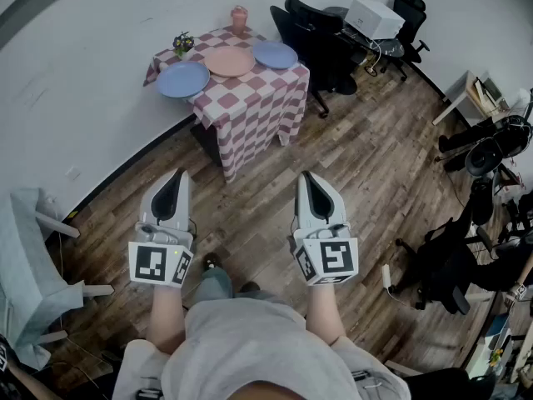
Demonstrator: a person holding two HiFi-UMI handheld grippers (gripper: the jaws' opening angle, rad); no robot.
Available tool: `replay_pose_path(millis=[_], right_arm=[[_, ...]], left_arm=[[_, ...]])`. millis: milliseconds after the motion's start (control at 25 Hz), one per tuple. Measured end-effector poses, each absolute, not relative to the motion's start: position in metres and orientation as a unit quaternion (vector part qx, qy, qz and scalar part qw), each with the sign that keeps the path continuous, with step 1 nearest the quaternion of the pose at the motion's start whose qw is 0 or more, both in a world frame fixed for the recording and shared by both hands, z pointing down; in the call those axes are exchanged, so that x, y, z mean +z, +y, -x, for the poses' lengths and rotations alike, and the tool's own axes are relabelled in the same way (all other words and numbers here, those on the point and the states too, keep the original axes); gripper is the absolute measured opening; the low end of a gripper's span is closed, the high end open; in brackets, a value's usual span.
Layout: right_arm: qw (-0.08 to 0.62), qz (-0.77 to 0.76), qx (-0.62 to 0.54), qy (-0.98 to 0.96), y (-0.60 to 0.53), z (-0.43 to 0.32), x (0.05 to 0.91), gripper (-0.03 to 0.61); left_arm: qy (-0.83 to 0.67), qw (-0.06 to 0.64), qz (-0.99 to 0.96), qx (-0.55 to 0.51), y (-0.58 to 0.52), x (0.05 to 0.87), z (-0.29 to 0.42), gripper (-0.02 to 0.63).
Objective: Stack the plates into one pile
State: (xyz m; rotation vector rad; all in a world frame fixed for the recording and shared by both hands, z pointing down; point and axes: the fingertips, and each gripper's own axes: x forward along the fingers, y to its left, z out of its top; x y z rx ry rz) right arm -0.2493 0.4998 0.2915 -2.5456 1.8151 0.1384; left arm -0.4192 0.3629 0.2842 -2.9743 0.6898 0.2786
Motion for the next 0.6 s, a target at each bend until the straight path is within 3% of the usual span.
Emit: replay_pose_path(millis=[600], right_arm=[[0.034, 0.818, 0.059, 0.571, 0.450, 0.238, 0.277, -0.002]], left_arm=[[0.208, 0.051, 0.972, 0.099, 0.308, 0.275, 0.404, 0.005]])
